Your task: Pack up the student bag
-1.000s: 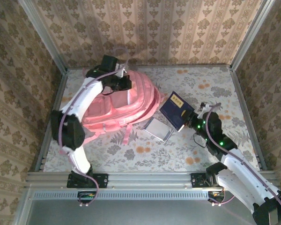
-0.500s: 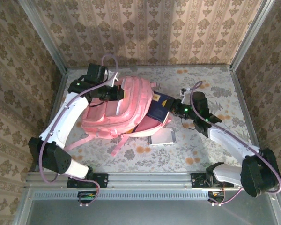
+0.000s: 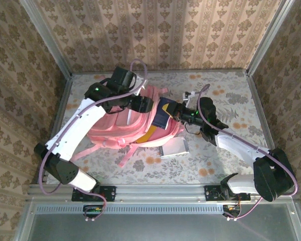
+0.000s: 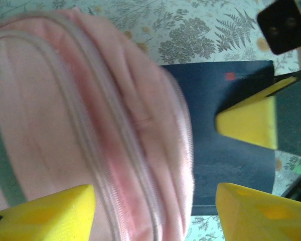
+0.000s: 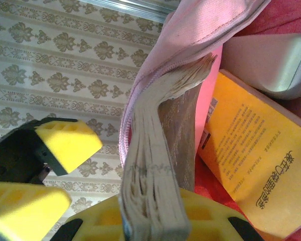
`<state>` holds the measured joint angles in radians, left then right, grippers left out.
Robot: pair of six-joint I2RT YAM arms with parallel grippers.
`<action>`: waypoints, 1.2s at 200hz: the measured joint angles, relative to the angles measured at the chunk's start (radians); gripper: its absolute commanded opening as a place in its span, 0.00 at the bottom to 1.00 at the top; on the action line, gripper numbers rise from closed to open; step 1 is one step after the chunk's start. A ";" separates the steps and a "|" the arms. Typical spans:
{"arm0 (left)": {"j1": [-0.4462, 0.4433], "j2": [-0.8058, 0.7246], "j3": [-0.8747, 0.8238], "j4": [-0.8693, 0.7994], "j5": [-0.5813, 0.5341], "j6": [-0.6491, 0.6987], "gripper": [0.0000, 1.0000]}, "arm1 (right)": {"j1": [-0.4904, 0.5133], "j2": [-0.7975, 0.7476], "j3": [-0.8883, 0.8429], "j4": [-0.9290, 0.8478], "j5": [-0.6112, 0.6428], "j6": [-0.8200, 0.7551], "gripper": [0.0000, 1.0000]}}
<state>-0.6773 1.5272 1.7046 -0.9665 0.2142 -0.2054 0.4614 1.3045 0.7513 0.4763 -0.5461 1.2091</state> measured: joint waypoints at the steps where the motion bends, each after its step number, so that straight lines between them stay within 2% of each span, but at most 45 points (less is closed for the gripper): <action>1: -0.003 0.003 0.002 -0.001 -0.004 0.001 0.67 | 0.000 0.000 0.000 0.000 0.000 0.000 0.00; 54: -0.087 0.156 0.058 -0.045 -0.190 0.053 0.68 | 0.018 0.003 0.000 -0.002 0.016 -0.002 0.00; 77: -0.101 0.189 0.073 -0.045 -0.223 0.068 0.67 | 0.019 0.005 0.000 -0.023 0.040 -0.005 0.00; 89: -0.102 0.194 0.081 -0.046 -0.233 0.071 0.63 | 0.019 0.005 0.000 -0.025 0.044 -0.004 0.00; 99: -0.101 0.201 0.091 -0.045 -0.242 0.077 0.54 | 0.020 0.005 0.000 -0.023 0.044 -0.004 0.00; 116: -0.101 0.220 0.111 -0.043 -0.247 0.077 0.26 | 0.021 0.005 0.000 -0.016 0.045 -0.003 0.00; 136: -0.101 0.230 0.116 -0.045 -0.260 0.079 0.00 | 0.021 0.005 0.000 -0.017 0.044 -0.001 0.00; 181: -0.076 0.183 0.079 -0.031 -0.249 0.086 0.00 | 0.028 -0.004 0.000 -0.102 0.064 -0.082 0.00; 214: -0.012 0.045 0.021 -0.029 -0.238 0.085 0.00 | 0.036 0.002 0.000 -0.133 0.067 -0.130 0.00; 240: 0.032 -0.057 0.000 -0.044 -0.241 0.085 0.00 | 0.057 0.063 0.018 -0.135 0.067 -0.142 0.00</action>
<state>-0.6449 1.4700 1.7042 -1.0103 -0.0265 -0.1200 0.5182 1.3674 0.7692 0.3416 -0.4789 1.0676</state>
